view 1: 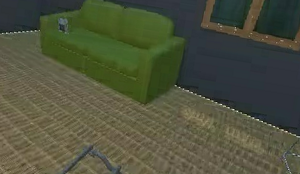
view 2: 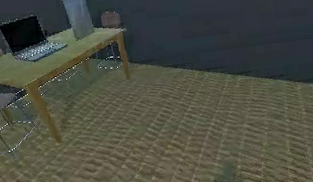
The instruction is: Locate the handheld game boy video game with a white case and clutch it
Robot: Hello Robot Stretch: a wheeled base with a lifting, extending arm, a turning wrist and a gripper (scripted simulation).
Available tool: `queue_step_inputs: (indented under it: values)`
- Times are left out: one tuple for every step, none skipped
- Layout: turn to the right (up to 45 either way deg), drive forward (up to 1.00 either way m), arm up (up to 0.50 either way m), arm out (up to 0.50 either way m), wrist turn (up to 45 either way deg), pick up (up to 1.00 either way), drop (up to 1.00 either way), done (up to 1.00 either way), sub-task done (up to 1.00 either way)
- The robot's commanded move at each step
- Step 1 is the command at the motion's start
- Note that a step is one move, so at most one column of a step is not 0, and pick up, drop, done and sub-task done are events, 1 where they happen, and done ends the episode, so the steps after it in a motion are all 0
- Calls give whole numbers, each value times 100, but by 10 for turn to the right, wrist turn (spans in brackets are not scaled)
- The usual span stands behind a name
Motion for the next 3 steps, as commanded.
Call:
queue_step_inputs:
  values:
    - [450, 0, 0, 0, 0, 0, 0, 0, 0]
    - [450, 0, 0, 0, 0, 0, 0, 0, 0]
    - [270, 0, 0, 0, 0, 0, 0, 0, 0]
